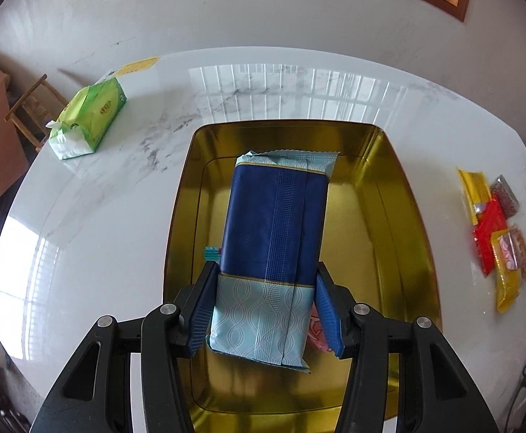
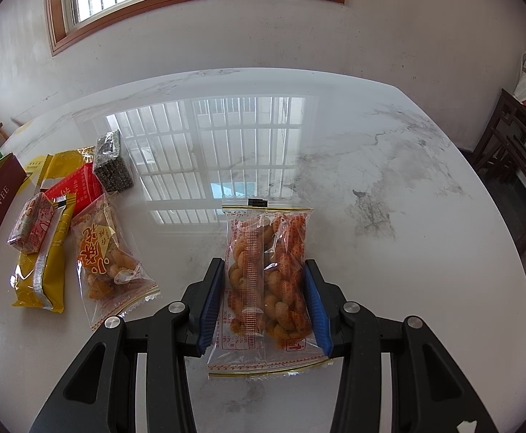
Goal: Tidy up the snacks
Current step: 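Carry the blue packet into the tin and open the left tool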
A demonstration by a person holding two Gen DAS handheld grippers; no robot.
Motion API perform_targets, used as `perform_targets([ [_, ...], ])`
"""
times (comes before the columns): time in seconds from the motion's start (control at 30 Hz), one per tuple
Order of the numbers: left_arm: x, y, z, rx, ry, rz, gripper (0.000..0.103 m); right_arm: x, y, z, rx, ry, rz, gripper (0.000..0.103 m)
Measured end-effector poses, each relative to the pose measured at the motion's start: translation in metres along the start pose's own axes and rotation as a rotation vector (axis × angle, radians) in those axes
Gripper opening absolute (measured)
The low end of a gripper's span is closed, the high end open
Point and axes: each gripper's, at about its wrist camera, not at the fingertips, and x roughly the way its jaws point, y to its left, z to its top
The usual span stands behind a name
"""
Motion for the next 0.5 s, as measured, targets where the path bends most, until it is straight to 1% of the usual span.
perform_targets([
  [0.07,0.003,0.001,-0.001,0.003,0.010,0.003,0.052,0.000,-0.001,0.000,0.000,0.000,0.000,0.041],
  [0.17,0.003,-0.002,-0.001,0.021,0.004,0.017,0.053,0.000,0.000,0.000,-0.001,0.000,0.000,0.041],
  [0.27,0.002,-0.001,-0.001,0.025,0.001,0.013,0.054,0.000,0.000,0.000,-0.001,0.000,-0.001,0.041],
  [0.4,0.000,0.003,0.000,0.016,0.000,0.012,0.059,0.000,0.000,0.000,-0.002,-0.001,-0.001,0.041],
  [0.5,-0.010,0.002,-0.003,0.013,-0.015,-0.006,0.062,0.000,-0.001,0.000,-0.002,-0.001,-0.001,0.041],
])
